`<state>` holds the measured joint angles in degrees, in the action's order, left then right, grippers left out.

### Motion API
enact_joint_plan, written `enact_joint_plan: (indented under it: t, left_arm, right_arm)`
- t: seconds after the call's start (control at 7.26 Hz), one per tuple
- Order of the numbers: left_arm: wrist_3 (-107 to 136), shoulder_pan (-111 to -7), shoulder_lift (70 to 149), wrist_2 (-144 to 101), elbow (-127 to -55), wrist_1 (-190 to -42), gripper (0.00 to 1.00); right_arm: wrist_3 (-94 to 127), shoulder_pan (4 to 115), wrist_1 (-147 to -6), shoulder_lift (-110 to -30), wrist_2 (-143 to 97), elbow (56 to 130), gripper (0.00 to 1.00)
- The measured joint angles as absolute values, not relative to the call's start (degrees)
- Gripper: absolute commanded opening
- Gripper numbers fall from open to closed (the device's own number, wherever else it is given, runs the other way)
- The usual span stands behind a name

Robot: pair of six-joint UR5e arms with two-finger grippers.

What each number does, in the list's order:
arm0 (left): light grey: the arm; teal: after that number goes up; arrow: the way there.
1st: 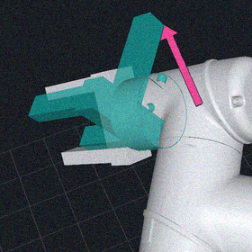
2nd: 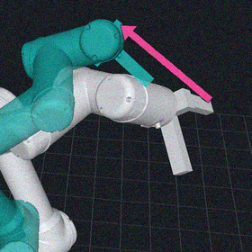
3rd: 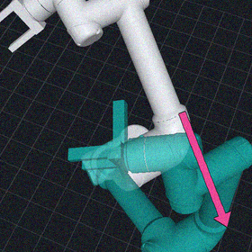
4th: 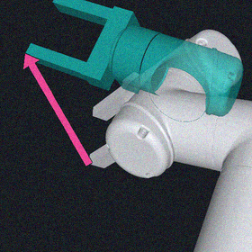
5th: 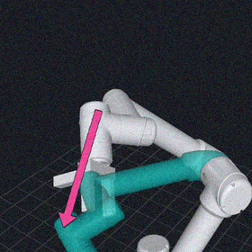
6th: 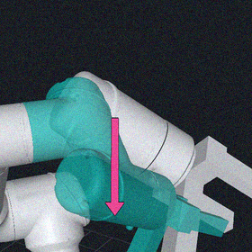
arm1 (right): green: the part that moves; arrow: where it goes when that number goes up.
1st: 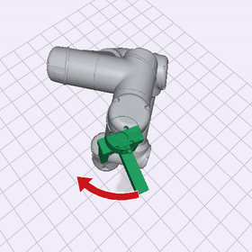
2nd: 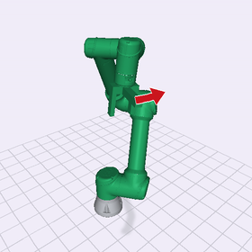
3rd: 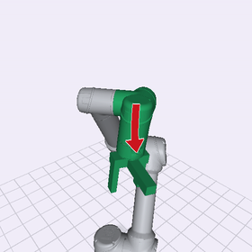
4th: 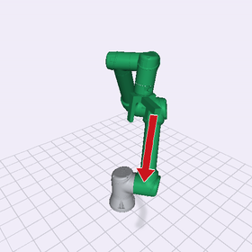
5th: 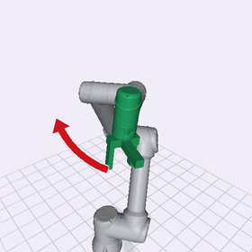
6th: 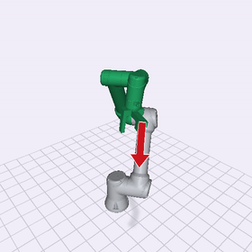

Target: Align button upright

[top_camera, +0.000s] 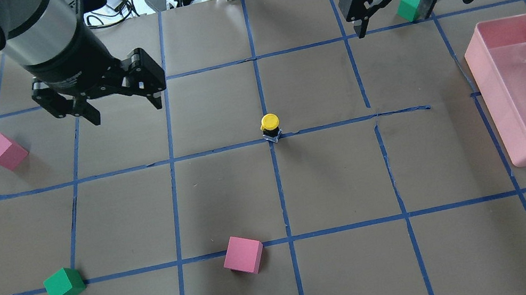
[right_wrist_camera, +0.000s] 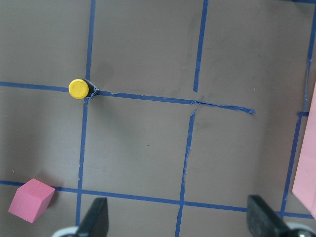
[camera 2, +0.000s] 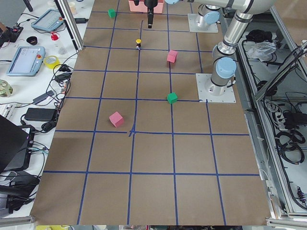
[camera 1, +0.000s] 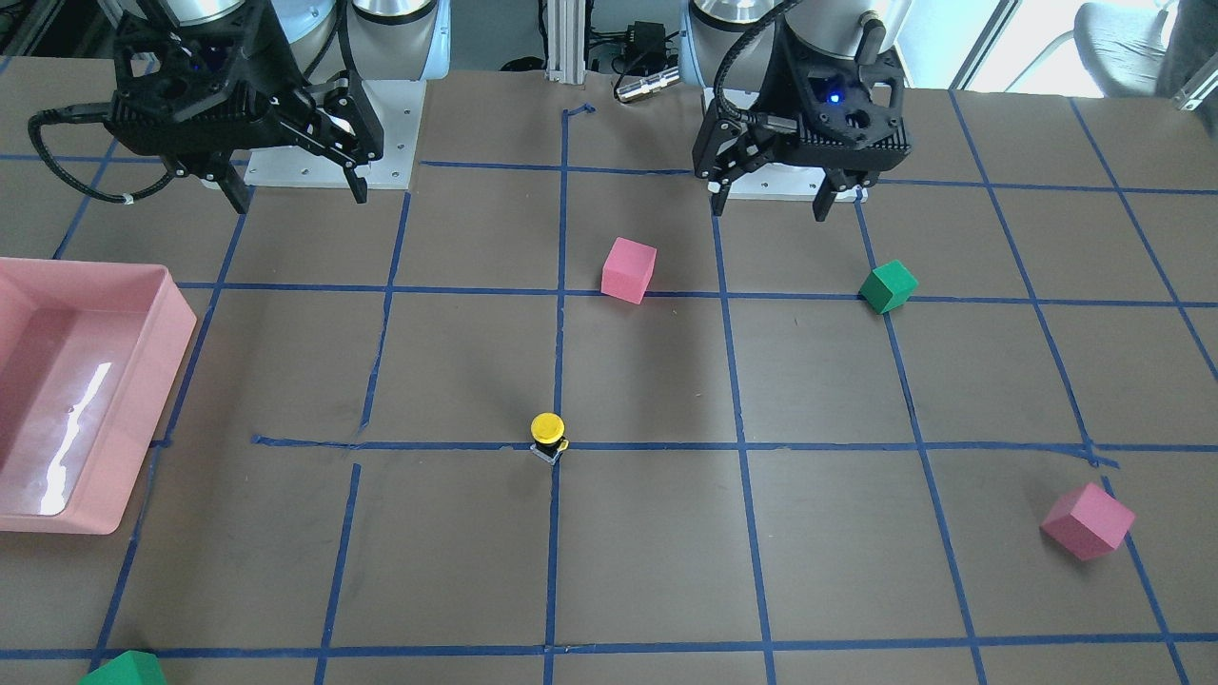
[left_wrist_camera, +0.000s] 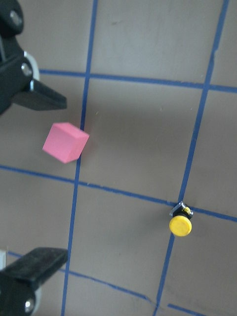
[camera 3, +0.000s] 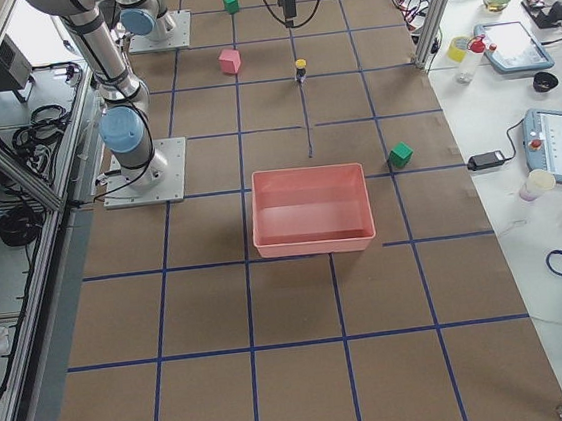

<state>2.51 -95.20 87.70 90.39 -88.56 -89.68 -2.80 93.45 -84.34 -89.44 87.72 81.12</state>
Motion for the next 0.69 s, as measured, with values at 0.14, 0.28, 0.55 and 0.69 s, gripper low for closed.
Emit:
enact_joint_plan:
  t: [0.14,0.28,0.55,0.69]
  left_arm:
    - [-2.79,-93.23,87.87,91.78,-88.06,-88.77,1.0]
    - [-5.14,-91.98,88.12,91.73,-87.72,-88.38,1.0]
    - [-6.11,-91.31,88.22,91.33,-87.64,-88.18,1.0]
    - [-6.14,-91.27,88.16,91.27,-87.71,-88.16,1.0]
  right_arm:
    - [-2.76,93.47,-84.41,-89.45,87.72,81.12,1.0]
    - [-2.74,93.46,-84.41,-89.47,87.72,81.12,1.0]
    - [-2.7,93.44,-84.34,-89.47,87.71,81.12,1.0]
    - [-2.67,93.47,-84.37,-89.5,87.71,81.12,1.0]
